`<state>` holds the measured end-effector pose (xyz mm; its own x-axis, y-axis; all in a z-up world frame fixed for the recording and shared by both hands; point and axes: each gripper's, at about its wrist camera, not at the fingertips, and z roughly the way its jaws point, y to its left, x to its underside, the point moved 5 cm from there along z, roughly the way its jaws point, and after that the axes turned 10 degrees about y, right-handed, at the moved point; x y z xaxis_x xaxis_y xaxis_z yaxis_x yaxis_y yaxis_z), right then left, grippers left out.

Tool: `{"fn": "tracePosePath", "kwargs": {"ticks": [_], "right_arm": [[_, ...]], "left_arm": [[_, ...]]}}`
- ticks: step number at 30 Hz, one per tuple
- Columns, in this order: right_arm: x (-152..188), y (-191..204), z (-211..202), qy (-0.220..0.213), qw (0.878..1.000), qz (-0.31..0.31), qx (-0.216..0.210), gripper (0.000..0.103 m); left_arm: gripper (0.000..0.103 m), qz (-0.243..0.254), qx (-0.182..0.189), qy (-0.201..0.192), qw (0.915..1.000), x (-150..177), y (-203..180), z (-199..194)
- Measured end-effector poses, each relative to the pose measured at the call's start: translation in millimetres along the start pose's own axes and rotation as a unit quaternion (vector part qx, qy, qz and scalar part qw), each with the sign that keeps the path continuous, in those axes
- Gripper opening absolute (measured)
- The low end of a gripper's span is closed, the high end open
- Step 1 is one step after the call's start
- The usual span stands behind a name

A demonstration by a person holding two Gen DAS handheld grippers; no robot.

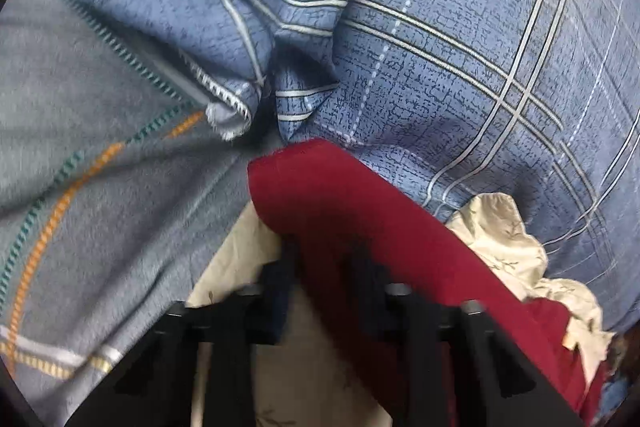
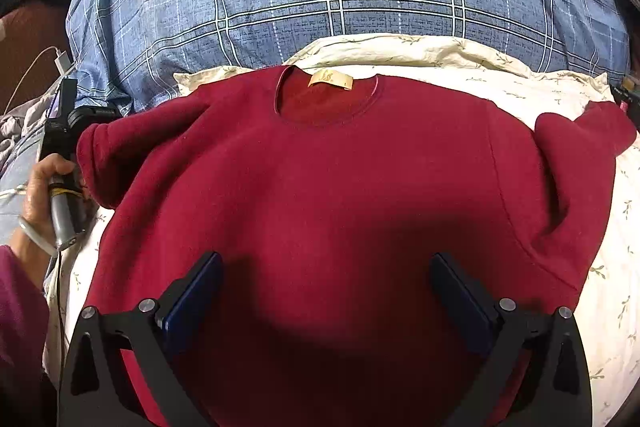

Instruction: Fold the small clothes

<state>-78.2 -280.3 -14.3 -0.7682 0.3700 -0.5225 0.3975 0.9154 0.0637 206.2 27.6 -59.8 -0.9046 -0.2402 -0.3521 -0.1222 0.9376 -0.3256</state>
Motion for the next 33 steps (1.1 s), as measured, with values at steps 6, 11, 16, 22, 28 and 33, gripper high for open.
{"fn": "tracePosePath", "kwargs": {"ticks": [6,11,16,22,28,33], "right_arm": [[0.1,-0.7,-0.3,0.0,1.0,0.0,-0.003,0.103],[2.3,-2.2,-5.7,-0.002,1.0,0.012,-0.018,0.103],[4.2,-7.4,-13.6,-0.004,0.999,0.026,-0.038,0.103],[-3.4,-43.4,-36.2,-0.026,0.996,0.07,-0.042,0.103],[-9.9,-98.4,-66.0,-0.058,0.99,0.125,-0.033,0.103],[-5.1,-117.1,-74.5,-0.056,0.987,0.142,-0.045,0.103]], "left_arm": [[0.005,0.016,0.008,-0.045,0.9988,-5.0,-4.5,-53.1],[0.005,0.023,-0.007,-0.126,0.9918,-23.9,7.8,-140.8],[0.004,0.05,0.002,-0.193,0.9799,-24.1,-11.7,-217.2],[0.002,0.152,0.091,-0.193,0.9651,38.9,-102.5,-266.8],[0.002,0.263,0.169,-0.135,0.9402,141.8,-207.3,-256.2],[0.002,0.288,0.177,-0.044,0.9399,199.8,-240.1,-187.8]]}}
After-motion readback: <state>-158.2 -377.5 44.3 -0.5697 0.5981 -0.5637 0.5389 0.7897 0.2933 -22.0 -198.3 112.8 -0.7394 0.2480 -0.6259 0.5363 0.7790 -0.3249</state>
